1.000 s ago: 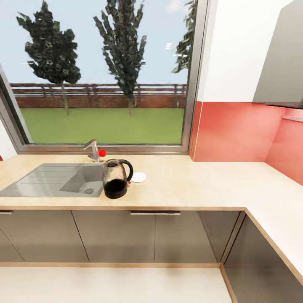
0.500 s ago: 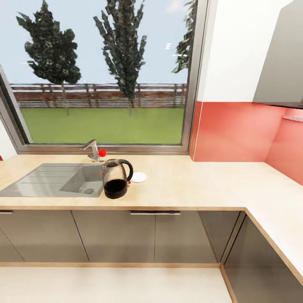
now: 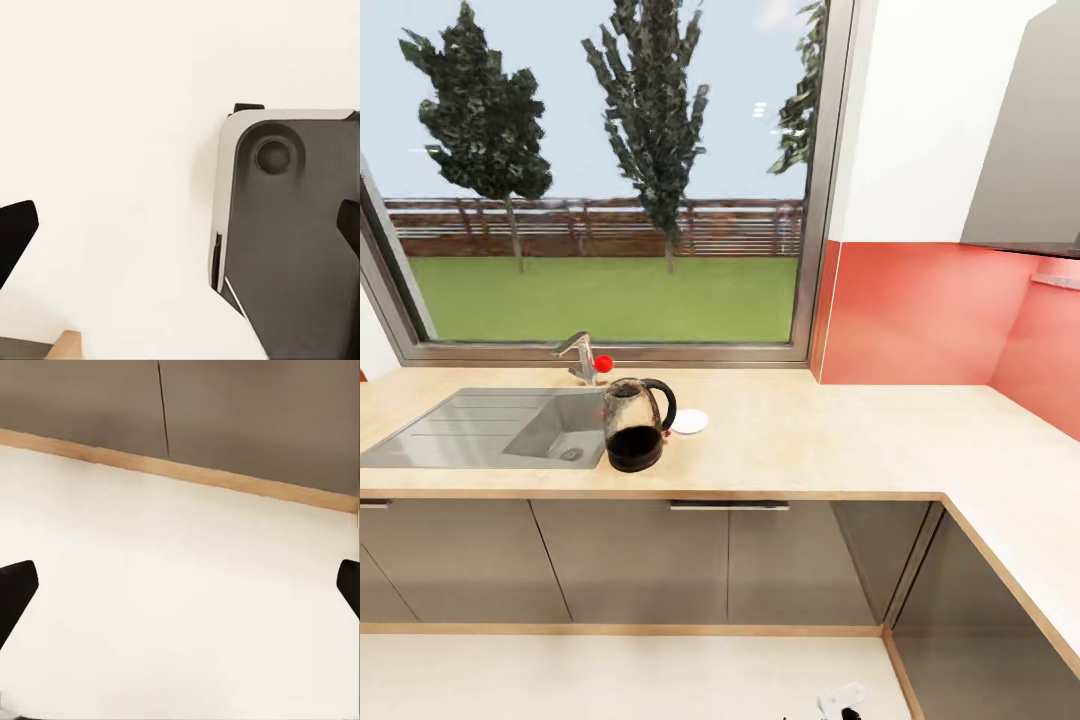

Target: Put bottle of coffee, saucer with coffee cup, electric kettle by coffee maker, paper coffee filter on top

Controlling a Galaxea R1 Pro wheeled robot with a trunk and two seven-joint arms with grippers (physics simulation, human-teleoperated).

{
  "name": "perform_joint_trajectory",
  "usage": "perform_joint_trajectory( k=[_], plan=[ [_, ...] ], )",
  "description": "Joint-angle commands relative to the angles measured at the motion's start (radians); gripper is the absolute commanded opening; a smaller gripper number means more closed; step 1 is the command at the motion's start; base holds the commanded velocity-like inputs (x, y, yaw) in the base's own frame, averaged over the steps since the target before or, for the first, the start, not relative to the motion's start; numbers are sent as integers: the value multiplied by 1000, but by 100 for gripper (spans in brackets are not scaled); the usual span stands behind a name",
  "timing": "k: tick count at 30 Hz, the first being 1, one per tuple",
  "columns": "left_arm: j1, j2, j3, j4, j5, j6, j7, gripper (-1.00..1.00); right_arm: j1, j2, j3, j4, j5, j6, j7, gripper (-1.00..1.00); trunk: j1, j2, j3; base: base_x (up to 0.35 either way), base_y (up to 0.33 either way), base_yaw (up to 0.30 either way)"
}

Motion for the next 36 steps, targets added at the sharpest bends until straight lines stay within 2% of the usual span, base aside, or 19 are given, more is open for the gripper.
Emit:
perform_joint_trajectory(
  k=[1, 5, 12, 13, 14, 19, 20, 21, 22, 23, 24, 29, 32, 36],
  plan=[
    [0, -1, 8, 0, -9, -2, -4, 100, -1, -1, 7, -4, 7, -4, -3, 100, 1, -2, -2, 0, 0, 0],
    [0, -1, 7, 3, -9, -2, -4, 100, -1, -1, 7, -39, 27, -5, -3, 100, 1, -2, -2, 0, 0, 0],
    [5, 2, 7, 27, -9, -1, 8, 100, -1, 0, 7, -193, 35, -3, -1, 100, 1, -2, -2, 0, 0, 0],
    [6, 2, 6, 49, -10, -1, 31, 100, -1, 0, 7, -262, 36, -3, -1, 100, 1, -2, -2, 0, 0, 0],
    [6, 1, 5, 65, -10, 0, 85, 100, -1, 0, 7, -385, 35, -3, -2, 100, 1, -2, -2, 0, 0, 0],
    [6, 2, 6, 68, -10, 0, 107, 100, -1, 2, 7, -531, 34, -3, -1, 100, 1, -2, -2, 0, 0, 0],
    [6, 2, 7, 68, -9, 0, 110, 100, -1, 5, 7, -644, 32, 0, 0, 100, 1, -2, -2, 0, 0, 0],
    [6, 2, 7, 68, -9, 0, 110, 100, -1, 9, 8, -682, 32, 1, 0, 100, 1, -2, -2, 0, 0, 0],
    [6, 2, 8, 68, -9, -1, 110, 100, -1, 17, 8, -718, 32, 2, 0, 100, 1, -2, -2, 0, 0, 0],
    [6, 1, 8, 68, -9, -1, 110, 100, -1, 49, 8, -801, 32, 7, 0, 100, 1, -2, -2, 0, 0, 0],
    [5, 1, 8, 68, -9, 0, 110, 100, -2, 71, 8, -827, 33, 9, 0, 100, 1, -2, -2, 0, 0, 0],
    [5, 1, 7, 67, -10, 0, 109, 100, -8, 141, 8, -867, 34, 11, 0, 100, 1, -2, -2, 0, 0, 0],
    [5, 2, 6, 68, -11, 0, 108, 100, -24, 158, 8, -869, 34, 12, 1, 100, 1, -2, -2, 0, 0, 0],
    [5, 1, 4, 69, -10, 1, 108, 100, -120, 166, 6, -867, 33, 31, 2, 100, 1, -2, -2, 0, 0, 0]
  ],
)
